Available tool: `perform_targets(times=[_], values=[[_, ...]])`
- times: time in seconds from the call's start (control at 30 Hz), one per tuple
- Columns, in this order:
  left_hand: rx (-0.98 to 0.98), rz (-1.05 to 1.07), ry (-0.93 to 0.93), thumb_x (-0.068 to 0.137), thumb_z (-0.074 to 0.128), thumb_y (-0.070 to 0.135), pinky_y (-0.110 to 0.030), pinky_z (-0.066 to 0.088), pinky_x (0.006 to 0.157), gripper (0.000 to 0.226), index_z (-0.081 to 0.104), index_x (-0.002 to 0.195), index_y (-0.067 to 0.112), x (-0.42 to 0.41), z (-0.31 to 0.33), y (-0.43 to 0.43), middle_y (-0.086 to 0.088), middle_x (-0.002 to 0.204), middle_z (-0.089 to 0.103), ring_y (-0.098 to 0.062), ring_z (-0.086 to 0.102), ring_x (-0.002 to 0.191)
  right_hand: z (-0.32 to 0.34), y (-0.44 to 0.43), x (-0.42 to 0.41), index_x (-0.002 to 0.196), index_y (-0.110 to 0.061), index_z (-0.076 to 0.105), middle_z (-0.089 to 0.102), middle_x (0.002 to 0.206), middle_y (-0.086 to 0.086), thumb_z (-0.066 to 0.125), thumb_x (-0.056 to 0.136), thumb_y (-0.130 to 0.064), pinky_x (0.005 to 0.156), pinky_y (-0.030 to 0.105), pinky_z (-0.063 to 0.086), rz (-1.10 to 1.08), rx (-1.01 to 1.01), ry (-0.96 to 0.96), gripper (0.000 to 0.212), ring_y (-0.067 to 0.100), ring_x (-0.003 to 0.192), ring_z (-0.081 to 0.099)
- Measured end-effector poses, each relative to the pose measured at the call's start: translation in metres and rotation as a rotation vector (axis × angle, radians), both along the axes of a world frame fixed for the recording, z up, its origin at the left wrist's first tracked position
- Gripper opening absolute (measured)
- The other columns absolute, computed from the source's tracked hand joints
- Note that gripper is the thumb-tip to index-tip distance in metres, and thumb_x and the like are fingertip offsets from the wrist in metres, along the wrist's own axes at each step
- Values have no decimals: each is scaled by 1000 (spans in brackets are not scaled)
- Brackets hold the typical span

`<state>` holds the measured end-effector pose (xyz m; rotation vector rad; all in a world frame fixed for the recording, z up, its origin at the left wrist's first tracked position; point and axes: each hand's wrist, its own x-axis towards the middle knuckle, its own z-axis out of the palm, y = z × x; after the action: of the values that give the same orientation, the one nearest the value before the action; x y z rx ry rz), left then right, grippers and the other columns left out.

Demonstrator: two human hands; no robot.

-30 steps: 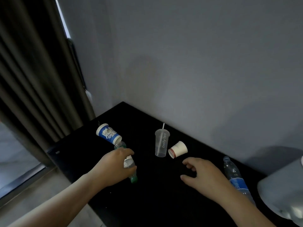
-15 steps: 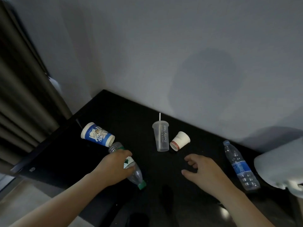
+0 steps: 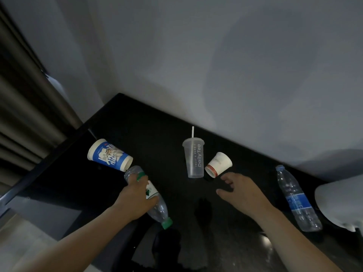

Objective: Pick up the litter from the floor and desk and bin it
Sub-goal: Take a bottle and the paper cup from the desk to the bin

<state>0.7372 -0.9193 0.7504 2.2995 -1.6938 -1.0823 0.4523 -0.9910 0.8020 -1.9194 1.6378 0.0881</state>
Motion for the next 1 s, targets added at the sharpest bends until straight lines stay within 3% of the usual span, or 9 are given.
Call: perform_targets(times=[0.13,0.33,0.57,0.73,0.9,1.0], values=[[25,75,35,85,64,45,-35,48,99,79,23,147,17,-5,-22,-10,-10,148,10,-23,49,119,-21,-26,3,133,-21,50,52,128,2,67,85,-41,82,20,43,-23,-38,29,55,11,104,53],[-26,144,46,82,67,43,-38,50,97,72,36,140,14,-11,-51,-14,0,144,6,-26,50,114,-49,-56,6,143,-17,39,36,144,10,67,87,-33,97,33,47,-45,-30,40,64,25,120,50],[-95,133,-26,76,73,44,-43,50,96,76,39,138,18,-17,-66,-19,-2,145,7,-31,45,118,-82,-80,10,151,-23,24,7,159,8,67,86,-35,110,46,34,-31,-28,129,78,35,141,21],[-56,69,-13,77,73,35,-41,42,104,70,41,137,18,-17,-67,-19,3,147,4,-31,30,129,-94,-81,8,148,-22,28,8,158,6,68,83,-37,110,47,36,-14,-29,127,78,36,141,20],[-16,-81,-38,74,74,32,-49,29,114,70,44,136,21,-13,-75,-15,8,150,-2,-42,10,141,-92,-71,1,143,-18,38,23,152,6,69,84,-34,105,40,40,-25,-63,38,69,27,135,32],[-70,-58,-11,72,77,33,-48,27,115,73,44,137,24,-10,-79,-12,11,150,-4,-38,10,142,-88,-68,-3,140,-17,44,31,148,6,69,85,-32,107,38,40,-21,-56,4,62,24,133,36]])
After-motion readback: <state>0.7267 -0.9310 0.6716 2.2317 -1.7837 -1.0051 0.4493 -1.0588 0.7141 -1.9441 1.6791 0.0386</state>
